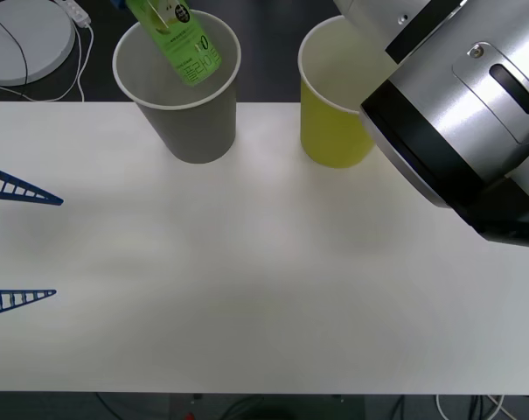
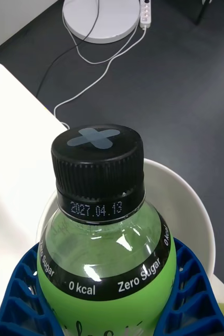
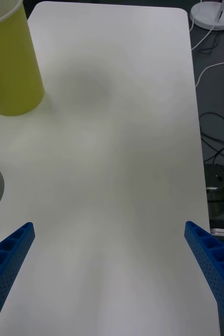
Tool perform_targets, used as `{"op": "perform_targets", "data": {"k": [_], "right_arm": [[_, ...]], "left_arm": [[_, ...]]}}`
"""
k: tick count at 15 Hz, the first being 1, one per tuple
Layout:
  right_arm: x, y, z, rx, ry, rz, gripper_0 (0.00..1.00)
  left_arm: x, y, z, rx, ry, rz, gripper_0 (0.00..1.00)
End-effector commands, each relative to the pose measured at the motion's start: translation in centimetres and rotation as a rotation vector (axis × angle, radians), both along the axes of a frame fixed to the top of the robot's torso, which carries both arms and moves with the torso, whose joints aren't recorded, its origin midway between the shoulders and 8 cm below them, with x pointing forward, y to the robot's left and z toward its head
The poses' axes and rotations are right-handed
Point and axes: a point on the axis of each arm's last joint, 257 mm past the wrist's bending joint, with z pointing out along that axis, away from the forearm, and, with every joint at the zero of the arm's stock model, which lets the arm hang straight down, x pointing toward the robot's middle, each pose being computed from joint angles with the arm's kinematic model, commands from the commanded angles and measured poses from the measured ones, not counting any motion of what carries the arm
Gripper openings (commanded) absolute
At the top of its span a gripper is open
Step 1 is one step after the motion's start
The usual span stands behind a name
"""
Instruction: Put the can into the green bin and the plastic bottle into the gray bin
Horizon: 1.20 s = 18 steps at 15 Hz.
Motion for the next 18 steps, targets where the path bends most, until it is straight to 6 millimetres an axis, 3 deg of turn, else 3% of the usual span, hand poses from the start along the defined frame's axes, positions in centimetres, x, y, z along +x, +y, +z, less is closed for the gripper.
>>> {"op": "perform_targets", "data": {"k": [1, 3, 4, 5, 6, 7, 18], "right_arm": [[-0.1, 0.3, 0.0, 0.006, 0.002, 0.006, 0.0], [-0.2, 0.5, -0.1, 0.01, 0.004, 0.01, 0.0], [-0.2, 0.5, 0.0, 0.012, 0.002, 0.011, 0.12], [-0.2, 0.5, 0.1, 0.012, 0.001, 0.011, 0.6], [-0.2, 0.7, 0.1, 0.014, -0.001, 0.015, 0.93], [-0.2, 0.7, 0.1, 0.017, 0.0, 0.016, 1.0], [-0.5, 1.3, 0.3, 0.019, -0.011, 0.055, 1.0]], "left_arm": [[0.0, 0.0, 0.0, 0.0, 0.0, 0.0, 1.0], [0.0, 0.0, 0.0, 0.0, 0.0, 0.0, 1.0], [0.0, 0.0, 0.0, 0.0, 0.0, 0.0, 1.0], [0.0, 0.0, 0.0, 0.0, 0.0, 0.0, 1.0], [0.0, 0.0, 0.0, 0.0, 0.0, 0.0, 1.0], [0.0, 0.0, 0.0, 0.0, 0.0, 0.0, 1.0], [0.0, 0.0, 0.0, 0.0, 0.0, 0.0, 1.0]]}}
